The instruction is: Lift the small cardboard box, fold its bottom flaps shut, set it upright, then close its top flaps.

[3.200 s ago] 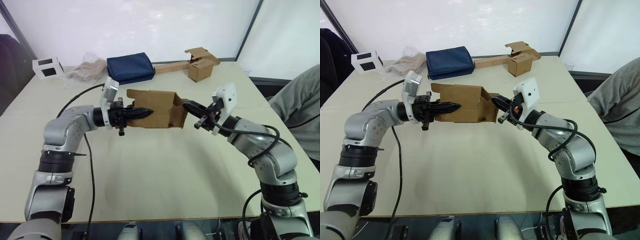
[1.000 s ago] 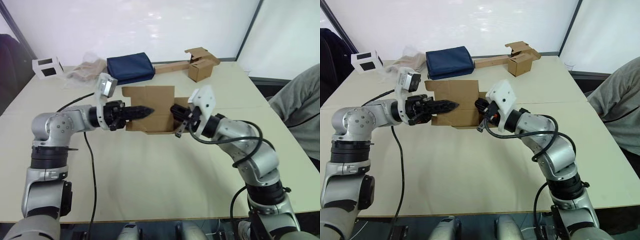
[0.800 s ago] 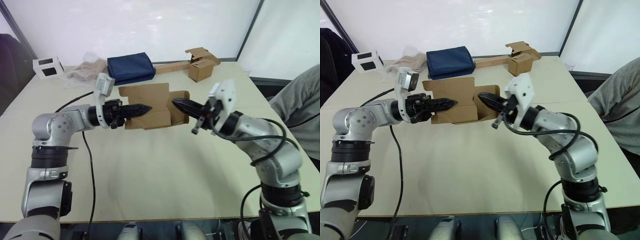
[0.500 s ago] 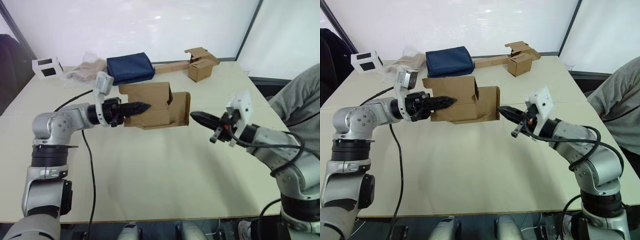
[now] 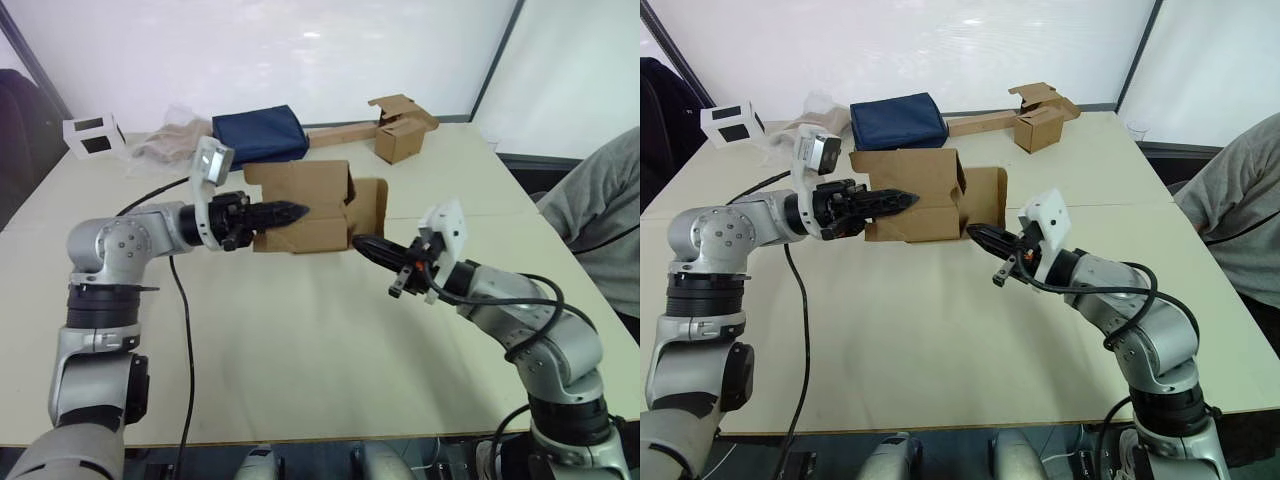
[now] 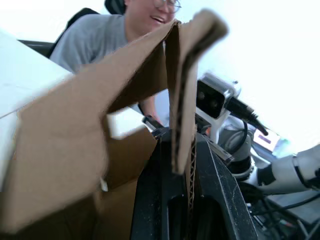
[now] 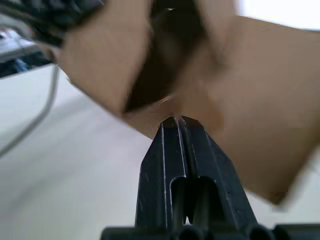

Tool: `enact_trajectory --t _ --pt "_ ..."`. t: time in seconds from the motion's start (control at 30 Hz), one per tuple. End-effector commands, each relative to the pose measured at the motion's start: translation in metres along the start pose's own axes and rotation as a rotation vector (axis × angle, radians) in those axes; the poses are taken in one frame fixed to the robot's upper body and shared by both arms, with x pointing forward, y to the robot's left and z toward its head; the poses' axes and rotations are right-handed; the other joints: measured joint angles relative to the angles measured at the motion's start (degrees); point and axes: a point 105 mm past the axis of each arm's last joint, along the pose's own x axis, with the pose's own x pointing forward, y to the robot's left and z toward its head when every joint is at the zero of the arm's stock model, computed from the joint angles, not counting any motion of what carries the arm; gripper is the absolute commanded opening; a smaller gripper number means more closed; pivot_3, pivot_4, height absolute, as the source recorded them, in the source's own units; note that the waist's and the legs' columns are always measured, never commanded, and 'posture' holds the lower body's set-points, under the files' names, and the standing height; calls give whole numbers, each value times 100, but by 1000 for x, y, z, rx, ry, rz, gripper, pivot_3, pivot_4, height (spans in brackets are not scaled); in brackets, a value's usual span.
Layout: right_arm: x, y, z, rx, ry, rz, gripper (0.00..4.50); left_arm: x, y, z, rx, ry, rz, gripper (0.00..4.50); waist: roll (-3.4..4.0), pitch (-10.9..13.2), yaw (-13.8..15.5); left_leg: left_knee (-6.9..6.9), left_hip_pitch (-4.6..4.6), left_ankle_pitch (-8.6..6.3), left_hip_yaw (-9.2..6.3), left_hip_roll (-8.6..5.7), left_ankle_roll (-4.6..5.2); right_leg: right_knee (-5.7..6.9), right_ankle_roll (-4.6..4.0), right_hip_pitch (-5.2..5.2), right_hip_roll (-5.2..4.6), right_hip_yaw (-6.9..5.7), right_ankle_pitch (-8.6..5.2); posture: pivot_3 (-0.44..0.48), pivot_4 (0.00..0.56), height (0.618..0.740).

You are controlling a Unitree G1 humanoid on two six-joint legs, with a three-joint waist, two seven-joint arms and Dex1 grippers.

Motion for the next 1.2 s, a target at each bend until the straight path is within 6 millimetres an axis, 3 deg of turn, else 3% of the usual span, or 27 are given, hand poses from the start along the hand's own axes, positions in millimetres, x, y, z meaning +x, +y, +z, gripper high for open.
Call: enact_trajectory --t 0.03,0.17,0.3,0.5,0.77,0.8,0.83,0.97,1.17,1.2 --pt "9 18 15 -28 -53 86 0 2 -11 6 28 -5 -45 62 0 0 4 0 0 0 0 0 0 0 0 0 0 0 0 0 150 740" --pt "16 31 18 -22 -64 149 0 2 -12 6 27 -11 -45 62 0 0 5 1 0 0 0 0 0 1 0 0 -1 0 0 0 150 740" --pt "14 30 20 -26 -63 140 0 0 -12 8 29 -19 -39 62 0 0 5 1 0 0 0 0 0 1 0 0 -1 0 0 0 150 740" --pt "-6 11 22 13 -78 47 0 -4 -12 7 27 -20 -33 62 0 0 8 1 0 0 0 0 0 1 0 0 -2 0 0 0 150 740" --pt "-57 -30 37 267 -284 -99 0 -6 -18 10 31 -20 -43 62 0 0 9 1 -1 0 1 0 0 1 0 2 -2 0 0 0 150 740" --pt "-59 -33 37 303 -311 -101 508 -6 -18 11 32 -21 -45 0 0 0 8 1 0 0 1 0 0 2 0 2 -2 0 0 0 150 740" --pt "-62 -37 37 344 -340 -109 656 -5 -18 11 32 -24 -47 0 0 0 3 1 0 0 0 0 0 2 0 2 -1 0 0 0 150 740" --pt "-67 -47 22 517 -413 -121 2227 -3 -21 15 32 -39 -61 0 0 0 -3 -2 2 0 1 1 1 2 0 2 0 1 0 0 150 740" --pt "-50 -41 0 735 -477 -55 4455 1 -23 20 32 -57 -76 0 1 1 -4 -1 2 0 2 1 0 3 0 1 0 1 0 0 150 740" --pt "-47 -40 -1 754 -485 -47 4491 2 -23 20 32 -58 -76 0 2 1 -6 -1 2 0 1 1 0 3 0 1 1 1 0 0 150 740"
